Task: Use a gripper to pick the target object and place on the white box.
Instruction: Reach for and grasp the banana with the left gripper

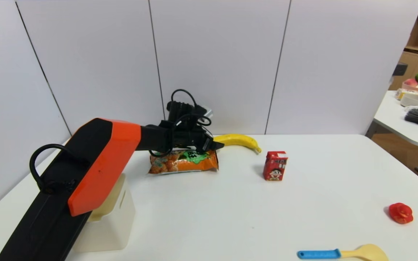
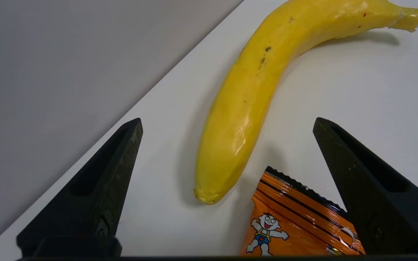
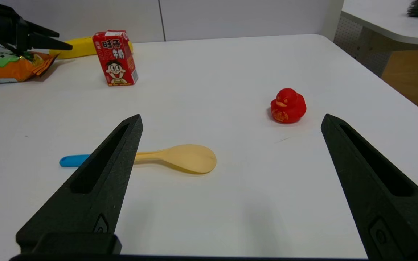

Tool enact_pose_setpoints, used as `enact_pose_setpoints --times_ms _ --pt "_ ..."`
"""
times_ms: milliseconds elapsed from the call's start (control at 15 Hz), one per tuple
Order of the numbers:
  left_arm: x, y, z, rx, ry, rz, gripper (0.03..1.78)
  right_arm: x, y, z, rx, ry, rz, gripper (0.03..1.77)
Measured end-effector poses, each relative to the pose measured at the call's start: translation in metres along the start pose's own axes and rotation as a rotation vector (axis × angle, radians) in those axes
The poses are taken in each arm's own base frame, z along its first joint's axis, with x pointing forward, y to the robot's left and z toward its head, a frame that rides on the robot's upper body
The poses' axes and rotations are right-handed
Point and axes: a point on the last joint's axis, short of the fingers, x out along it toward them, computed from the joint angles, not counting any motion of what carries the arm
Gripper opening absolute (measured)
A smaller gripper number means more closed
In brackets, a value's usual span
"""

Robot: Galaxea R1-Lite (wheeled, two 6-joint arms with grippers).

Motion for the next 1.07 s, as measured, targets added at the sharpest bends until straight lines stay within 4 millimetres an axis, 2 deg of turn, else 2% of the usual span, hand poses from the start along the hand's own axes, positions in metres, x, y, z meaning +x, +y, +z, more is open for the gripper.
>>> enact_pose_setpoints --times_ms 1067 --pt "0.008 0.000 -0.012 -0.009 0.019 -0.007 1.69 0.000 0.000 0.000 0.000 0.000 0.000 1.70"
